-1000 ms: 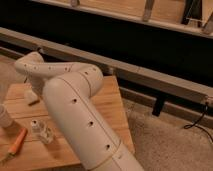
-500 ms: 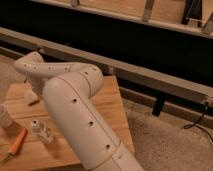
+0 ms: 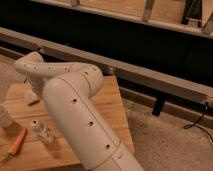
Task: Knock the eraser over
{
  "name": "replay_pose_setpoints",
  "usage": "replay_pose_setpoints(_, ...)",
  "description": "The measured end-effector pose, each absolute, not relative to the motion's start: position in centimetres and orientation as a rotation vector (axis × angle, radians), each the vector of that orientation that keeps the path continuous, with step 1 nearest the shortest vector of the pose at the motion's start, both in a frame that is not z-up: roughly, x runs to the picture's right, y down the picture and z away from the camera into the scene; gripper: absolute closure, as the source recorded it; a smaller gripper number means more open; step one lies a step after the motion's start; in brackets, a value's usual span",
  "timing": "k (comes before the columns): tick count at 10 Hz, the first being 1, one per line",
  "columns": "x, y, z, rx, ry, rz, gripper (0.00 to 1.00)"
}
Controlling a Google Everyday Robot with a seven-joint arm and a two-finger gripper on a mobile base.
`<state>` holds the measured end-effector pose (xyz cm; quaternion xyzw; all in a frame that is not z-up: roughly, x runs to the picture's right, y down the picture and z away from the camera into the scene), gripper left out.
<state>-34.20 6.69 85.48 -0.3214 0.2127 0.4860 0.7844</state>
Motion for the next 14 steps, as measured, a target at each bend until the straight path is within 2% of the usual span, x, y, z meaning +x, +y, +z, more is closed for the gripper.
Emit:
replay_pose_setpoints(9,-34.2,6.7,85.5,-0.693,0.459,1.049,1.00)
replay_pose_setpoints(10,-34.2,6.7,85.5,-0.693,0.459,1.049,0.96)
replay_pose_setpoints(14,-33.8,6.4,86.5,-0.690,0.455,1.048,0.57)
